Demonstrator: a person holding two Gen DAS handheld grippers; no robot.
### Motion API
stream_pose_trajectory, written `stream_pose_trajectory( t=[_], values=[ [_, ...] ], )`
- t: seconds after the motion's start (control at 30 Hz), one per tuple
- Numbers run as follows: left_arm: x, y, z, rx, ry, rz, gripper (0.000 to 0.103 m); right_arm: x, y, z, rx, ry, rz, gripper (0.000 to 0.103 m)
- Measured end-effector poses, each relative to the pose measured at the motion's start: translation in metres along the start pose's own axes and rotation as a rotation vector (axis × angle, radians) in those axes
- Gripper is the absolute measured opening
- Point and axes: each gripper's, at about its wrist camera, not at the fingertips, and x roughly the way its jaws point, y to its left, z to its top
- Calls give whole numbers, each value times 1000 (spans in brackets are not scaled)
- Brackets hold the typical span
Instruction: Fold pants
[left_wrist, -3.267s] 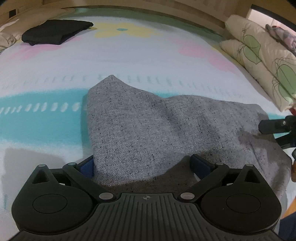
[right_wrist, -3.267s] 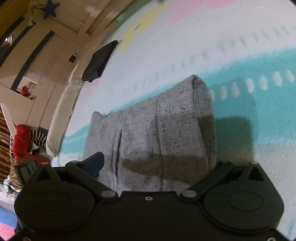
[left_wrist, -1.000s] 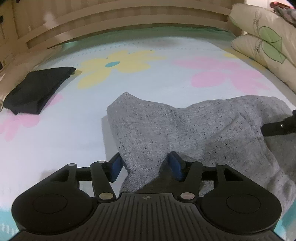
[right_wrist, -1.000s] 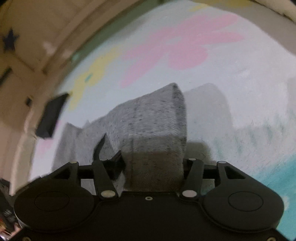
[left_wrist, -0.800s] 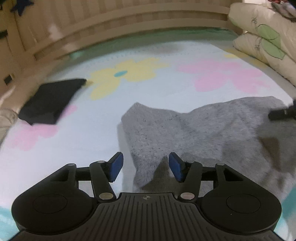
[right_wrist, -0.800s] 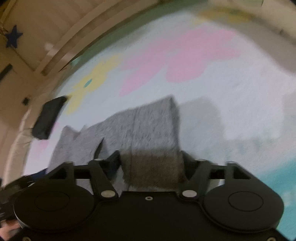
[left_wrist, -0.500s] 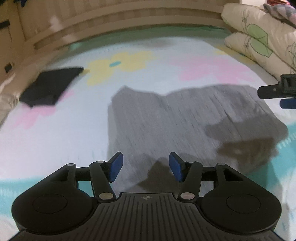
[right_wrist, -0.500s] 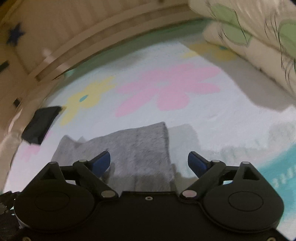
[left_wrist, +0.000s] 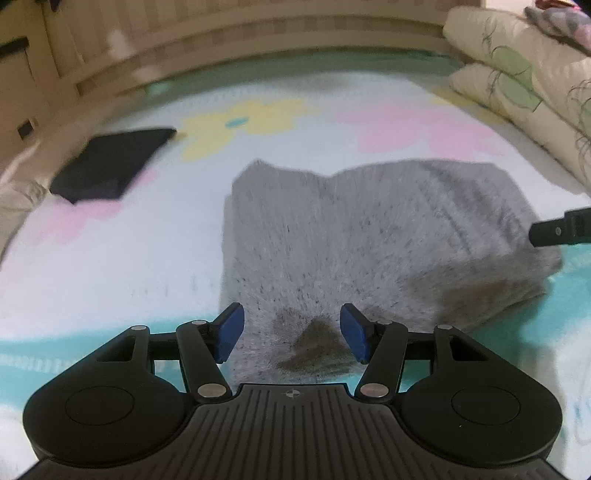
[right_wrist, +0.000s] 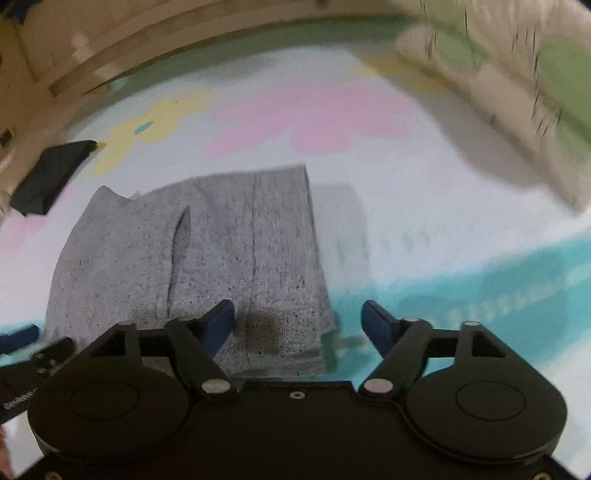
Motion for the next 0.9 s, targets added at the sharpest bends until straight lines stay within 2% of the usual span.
stream_pose_trajectory(
  t=[0.07,0.13,0.17,0.27,0.4,0.57,0.77,0.9],
  values=[
    [-17,-1,-1,-5,-20,7,57,-22,8,-2,-28,-32,-3,96],
    [-32,-2,-2,-11,-34,12,58,-42,13,-6,-28,-82,4,98],
    [-41,-2,-3,-17,-37,17,62,-52,15,-10,-23,-103,3,102],
    [-61,-2,-7,-38,-33,54,65,-79,22,-18,12,-146,-29,102],
    [-83,-3,-18,-48,-61,76,66,-102,29,-28,0,-147,-28,102],
    [-102,0,-35,-102,-70,18,66,-116,29,-48,-9,-163,-22,102],
    [-106,-3,-51,-127,-41,1,66,-123,34,-71,-20,-180,-36,102],
    [-104,-5,-57,-136,-36,2,66,-121,43,-82,-65,-159,-68,102]
  ],
)
